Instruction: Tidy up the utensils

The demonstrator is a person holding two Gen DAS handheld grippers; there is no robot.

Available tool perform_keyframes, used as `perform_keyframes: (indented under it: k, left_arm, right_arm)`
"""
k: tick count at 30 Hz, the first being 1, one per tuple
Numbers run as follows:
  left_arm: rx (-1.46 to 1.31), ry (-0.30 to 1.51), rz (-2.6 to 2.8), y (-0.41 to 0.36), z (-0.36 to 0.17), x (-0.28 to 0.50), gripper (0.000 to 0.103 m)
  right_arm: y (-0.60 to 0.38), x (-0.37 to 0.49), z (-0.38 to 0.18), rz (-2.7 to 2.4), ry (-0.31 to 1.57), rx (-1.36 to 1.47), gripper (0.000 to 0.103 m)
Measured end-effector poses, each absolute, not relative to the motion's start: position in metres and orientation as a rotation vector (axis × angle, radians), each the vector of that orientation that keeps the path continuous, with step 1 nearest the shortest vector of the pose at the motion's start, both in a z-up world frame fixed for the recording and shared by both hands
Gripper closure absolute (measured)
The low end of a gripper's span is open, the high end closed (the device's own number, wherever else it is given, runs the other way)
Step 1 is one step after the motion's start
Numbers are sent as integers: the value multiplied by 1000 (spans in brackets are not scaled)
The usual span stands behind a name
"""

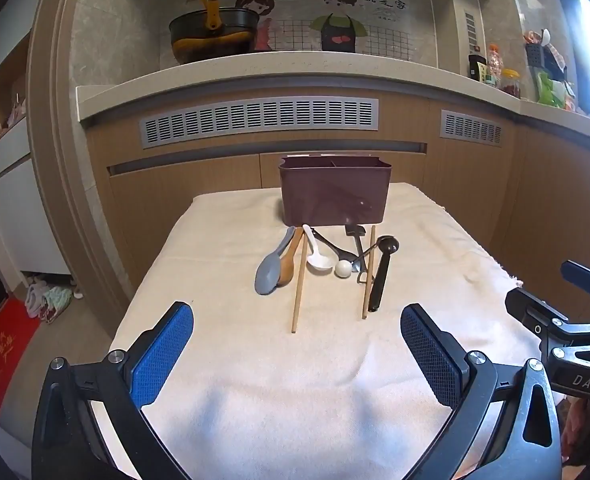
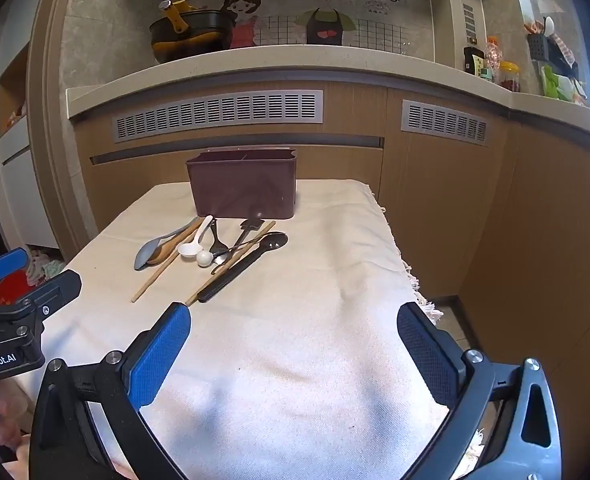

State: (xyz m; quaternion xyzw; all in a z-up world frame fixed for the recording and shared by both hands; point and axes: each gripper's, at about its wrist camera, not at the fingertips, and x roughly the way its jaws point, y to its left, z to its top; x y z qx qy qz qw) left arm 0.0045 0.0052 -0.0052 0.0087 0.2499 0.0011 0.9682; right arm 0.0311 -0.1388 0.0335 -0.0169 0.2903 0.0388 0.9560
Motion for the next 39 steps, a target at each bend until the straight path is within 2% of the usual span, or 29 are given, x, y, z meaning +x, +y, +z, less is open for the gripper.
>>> perform_keyframes:
  k: [39]
  left_arm:
    - [3, 542, 16, 11, -11, 7, 0]
  right_arm:
    - [-142, 27, 33, 100, 589, -12, 0]
